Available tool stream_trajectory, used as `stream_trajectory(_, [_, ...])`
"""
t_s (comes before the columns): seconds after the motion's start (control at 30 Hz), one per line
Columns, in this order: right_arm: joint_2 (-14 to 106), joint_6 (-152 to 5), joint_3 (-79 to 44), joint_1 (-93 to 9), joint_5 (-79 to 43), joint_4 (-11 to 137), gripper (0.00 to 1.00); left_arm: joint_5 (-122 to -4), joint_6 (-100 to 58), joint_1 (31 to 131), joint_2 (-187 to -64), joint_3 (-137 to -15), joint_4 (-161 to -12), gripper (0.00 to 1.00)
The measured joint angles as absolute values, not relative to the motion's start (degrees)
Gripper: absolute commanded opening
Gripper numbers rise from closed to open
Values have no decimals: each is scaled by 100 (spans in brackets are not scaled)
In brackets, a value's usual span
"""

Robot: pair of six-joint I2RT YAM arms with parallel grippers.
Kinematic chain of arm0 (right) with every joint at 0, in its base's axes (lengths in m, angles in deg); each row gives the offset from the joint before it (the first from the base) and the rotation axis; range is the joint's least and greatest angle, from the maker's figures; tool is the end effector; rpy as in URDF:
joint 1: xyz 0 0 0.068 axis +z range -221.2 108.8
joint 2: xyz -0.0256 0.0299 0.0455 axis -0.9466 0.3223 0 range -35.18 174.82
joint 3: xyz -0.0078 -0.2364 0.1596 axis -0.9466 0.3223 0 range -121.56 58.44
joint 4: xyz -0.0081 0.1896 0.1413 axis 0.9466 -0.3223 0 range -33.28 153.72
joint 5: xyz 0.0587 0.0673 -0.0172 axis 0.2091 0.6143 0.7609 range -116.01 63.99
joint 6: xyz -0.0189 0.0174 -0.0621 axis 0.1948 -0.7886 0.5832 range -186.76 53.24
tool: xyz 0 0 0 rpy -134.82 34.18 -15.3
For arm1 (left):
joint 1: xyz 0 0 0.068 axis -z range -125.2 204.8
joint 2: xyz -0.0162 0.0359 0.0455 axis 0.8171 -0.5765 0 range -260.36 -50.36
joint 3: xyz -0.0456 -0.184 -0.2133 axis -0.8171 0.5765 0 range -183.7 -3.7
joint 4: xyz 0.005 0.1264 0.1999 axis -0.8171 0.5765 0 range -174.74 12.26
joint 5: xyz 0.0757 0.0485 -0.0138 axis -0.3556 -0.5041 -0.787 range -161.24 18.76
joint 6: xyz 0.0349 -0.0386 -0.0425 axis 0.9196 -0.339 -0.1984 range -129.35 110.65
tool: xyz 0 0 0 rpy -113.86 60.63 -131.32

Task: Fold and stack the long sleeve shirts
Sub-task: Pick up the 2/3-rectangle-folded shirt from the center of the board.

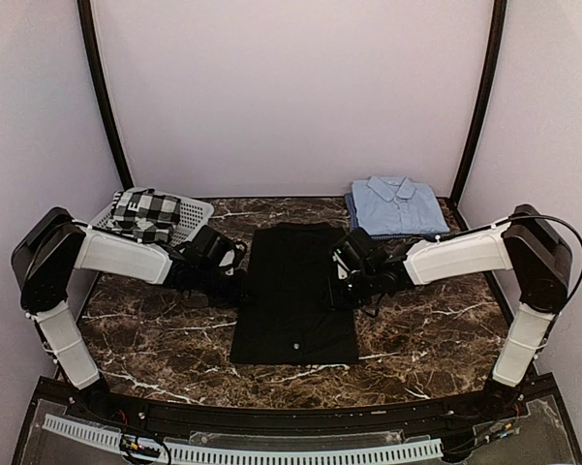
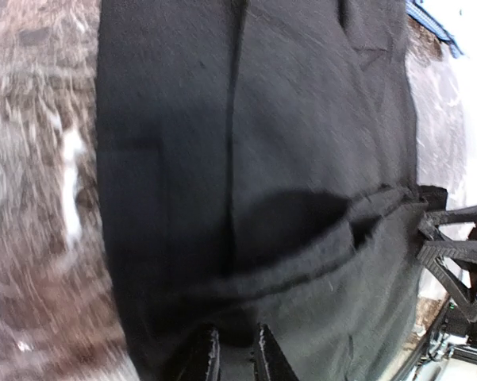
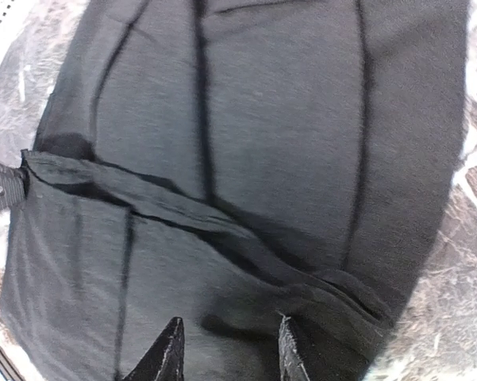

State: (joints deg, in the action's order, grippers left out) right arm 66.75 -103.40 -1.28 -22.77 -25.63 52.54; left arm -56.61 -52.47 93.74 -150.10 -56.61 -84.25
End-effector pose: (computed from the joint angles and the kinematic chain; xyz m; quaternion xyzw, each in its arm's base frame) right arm 0.2357 0.2661 0.1797 -0.0985 0.9443 0.2146 0.2293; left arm 0.2600 -0.2275 0.1757 0.0126 0.9250 -0.3264 0.1943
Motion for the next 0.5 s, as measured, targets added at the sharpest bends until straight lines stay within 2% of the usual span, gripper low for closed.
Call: stream_trajectory(0.5, [6386, -10388, 820, -2514, -2543, 5942, 38, -5617, -4901, 9245, -15714, -6210, -8456, 16])
